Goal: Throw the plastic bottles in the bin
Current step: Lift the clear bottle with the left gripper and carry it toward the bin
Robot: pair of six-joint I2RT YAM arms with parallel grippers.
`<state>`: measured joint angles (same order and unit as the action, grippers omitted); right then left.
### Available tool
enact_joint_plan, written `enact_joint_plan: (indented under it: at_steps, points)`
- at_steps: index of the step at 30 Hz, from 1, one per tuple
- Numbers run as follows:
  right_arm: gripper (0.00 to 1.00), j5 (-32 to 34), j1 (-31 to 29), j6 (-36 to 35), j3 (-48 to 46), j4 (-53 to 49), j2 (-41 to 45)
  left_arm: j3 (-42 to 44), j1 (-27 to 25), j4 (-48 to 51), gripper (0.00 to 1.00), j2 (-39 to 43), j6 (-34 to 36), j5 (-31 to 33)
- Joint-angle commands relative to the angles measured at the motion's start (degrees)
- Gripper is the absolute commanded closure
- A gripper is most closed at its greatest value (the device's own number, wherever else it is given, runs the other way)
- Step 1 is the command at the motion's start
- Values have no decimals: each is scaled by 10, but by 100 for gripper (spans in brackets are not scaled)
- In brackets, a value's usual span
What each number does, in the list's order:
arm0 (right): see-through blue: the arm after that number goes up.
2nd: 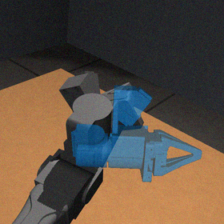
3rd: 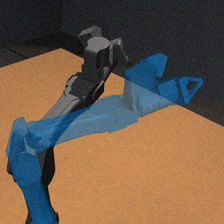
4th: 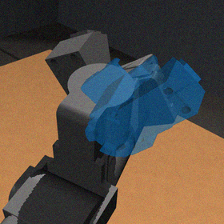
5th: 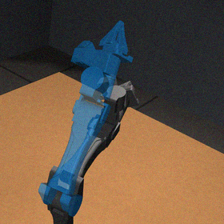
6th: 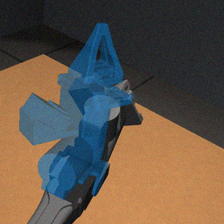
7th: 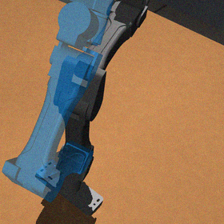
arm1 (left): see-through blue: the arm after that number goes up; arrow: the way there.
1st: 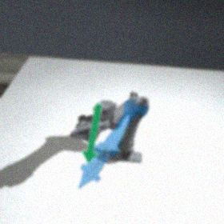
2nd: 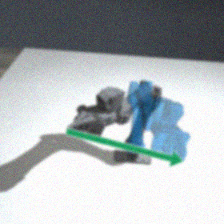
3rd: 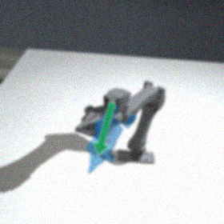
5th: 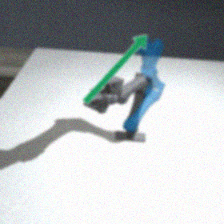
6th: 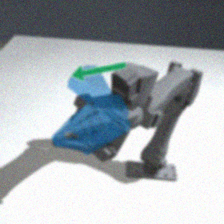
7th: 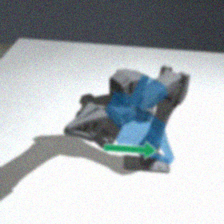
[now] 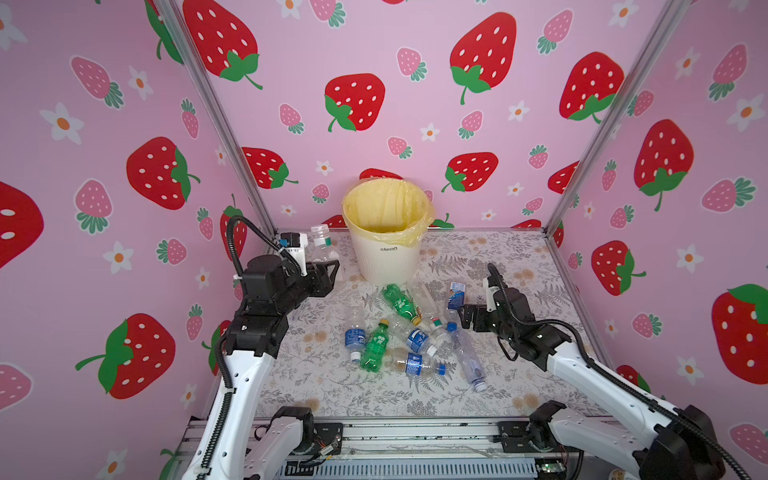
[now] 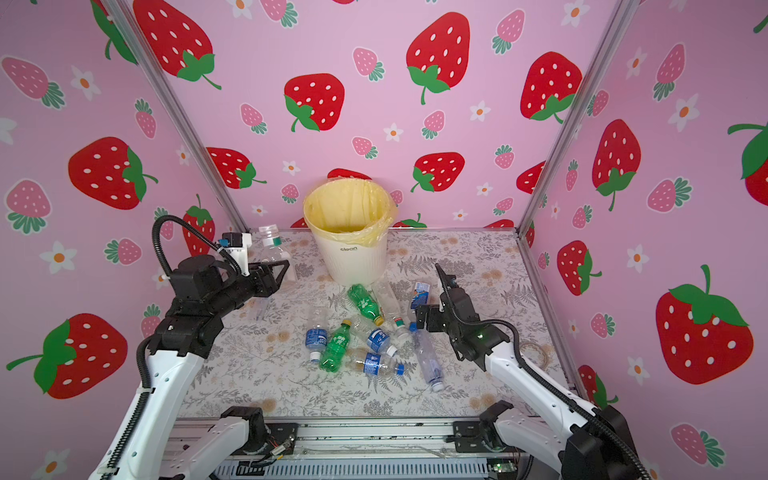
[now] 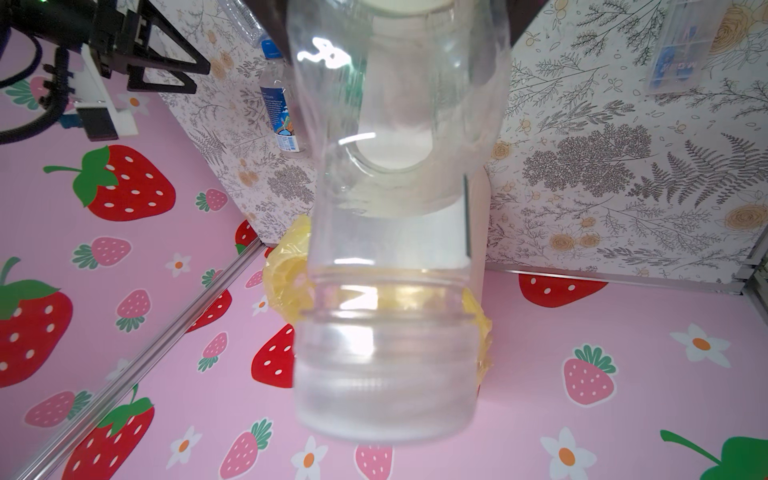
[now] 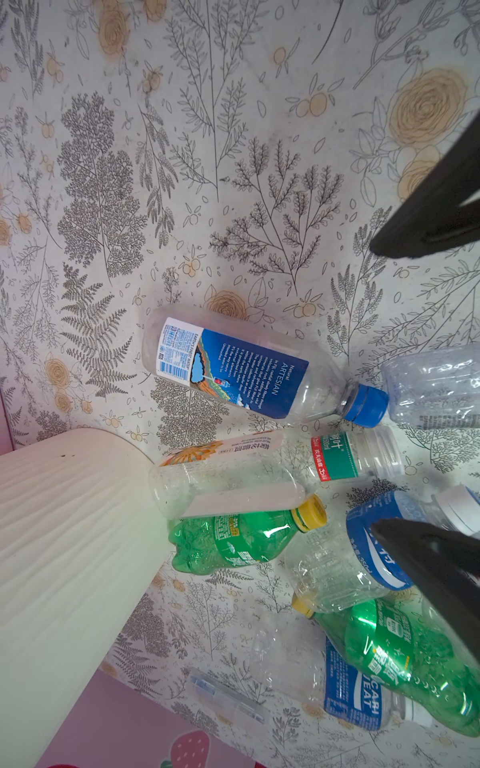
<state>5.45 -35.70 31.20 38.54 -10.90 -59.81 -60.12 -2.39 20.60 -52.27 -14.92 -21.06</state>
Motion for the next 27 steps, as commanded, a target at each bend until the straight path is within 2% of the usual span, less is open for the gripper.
enact_joint_plan:
  at_steps: [1, 6, 9, 14, 22, 24, 27]
  points:
    - [1, 6, 4, -10, 20, 8, 6, 34, 2, -73, 64, 31, -36, -16]
    - [1, -7, 9, -22, 28, 14, -3, 99, 2, -186, 62, 75, -86, -45]
    - [1, -7, 12, -28, 29, 17, -2, 119, 2, -198, 62, 95, -92, -31]
    - [1, -8, 20, -40, 26, 20, -5, 121, 1, -202, 56, 107, -93, -10]
    - [1, -18, 38, -50, 6, 39, -6, 56, -1, -195, 54, 53, -80, -5]
    - [1, -19, 44, -55, 3, 40, -7, 27, -4, -200, 52, 23, -72, -5]
    - [1, -21, 53, -60, -1, 40, -4, -43, -13, -202, 52, -42, -40, -41]
